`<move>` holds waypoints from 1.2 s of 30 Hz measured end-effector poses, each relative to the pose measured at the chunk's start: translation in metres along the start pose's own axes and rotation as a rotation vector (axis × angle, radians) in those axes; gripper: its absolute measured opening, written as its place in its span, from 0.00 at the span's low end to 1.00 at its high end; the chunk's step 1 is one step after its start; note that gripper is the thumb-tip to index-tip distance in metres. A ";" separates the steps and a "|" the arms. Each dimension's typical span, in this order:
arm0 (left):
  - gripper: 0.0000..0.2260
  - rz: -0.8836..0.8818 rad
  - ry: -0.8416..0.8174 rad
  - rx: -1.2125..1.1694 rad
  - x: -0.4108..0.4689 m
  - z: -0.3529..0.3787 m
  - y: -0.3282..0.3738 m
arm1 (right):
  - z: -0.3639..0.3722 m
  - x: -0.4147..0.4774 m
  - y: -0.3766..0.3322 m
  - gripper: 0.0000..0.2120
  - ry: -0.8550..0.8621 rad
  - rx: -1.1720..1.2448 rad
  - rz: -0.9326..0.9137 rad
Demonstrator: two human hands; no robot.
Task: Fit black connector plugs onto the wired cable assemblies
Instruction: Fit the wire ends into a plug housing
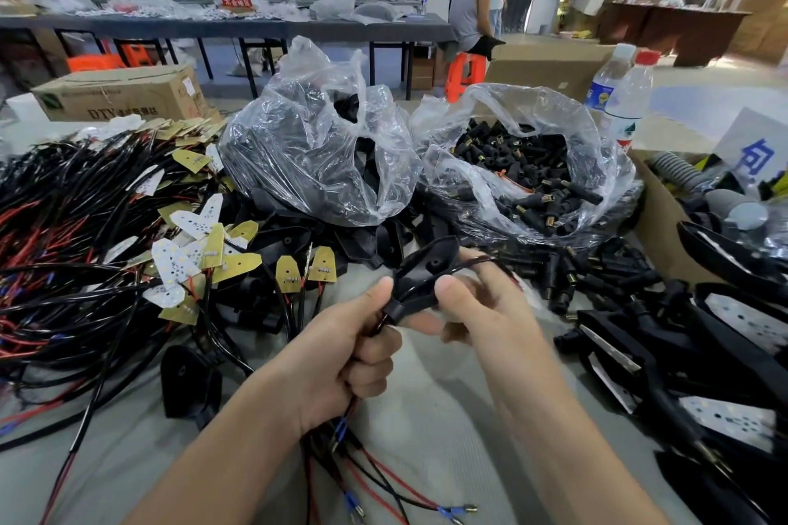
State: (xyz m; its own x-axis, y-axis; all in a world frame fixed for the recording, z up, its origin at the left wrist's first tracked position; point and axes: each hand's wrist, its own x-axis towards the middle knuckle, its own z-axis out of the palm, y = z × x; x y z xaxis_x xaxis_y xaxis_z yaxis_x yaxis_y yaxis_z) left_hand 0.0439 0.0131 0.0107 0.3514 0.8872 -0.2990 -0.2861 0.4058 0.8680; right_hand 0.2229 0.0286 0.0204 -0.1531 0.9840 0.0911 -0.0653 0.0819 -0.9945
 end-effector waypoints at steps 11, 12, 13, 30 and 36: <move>0.19 0.065 0.090 0.210 -0.004 -0.007 0.016 | -0.017 0.008 -0.010 0.17 -0.044 0.594 0.138; 0.16 0.085 0.102 0.215 -0.005 -0.009 0.019 | -0.018 0.009 -0.010 0.17 -0.012 0.611 0.138; 0.15 0.099 0.108 0.219 -0.006 -0.012 0.022 | -0.017 0.010 -0.009 0.17 0.003 0.620 0.136; 0.15 0.340 0.010 -0.197 -0.002 -0.019 0.012 | 0.030 -0.004 -0.004 0.12 0.042 1.109 0.544; 0.15 0.384 -0.055 -0.317 -0.006 -0.023 0.017 | 0.022 0.000 -0.002 0.17 0.218 1.034 0.533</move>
State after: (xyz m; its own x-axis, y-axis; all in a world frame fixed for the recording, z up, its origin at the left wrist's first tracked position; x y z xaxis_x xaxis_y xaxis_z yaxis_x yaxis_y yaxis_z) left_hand 0.0165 0.0198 0.0182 0.2118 0.9761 0.0476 -0.6583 0.1065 0.7452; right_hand 0.2014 0.0246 0.0232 -0.2377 0.8698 -0.4324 -0.8259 -0.4153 -0.3814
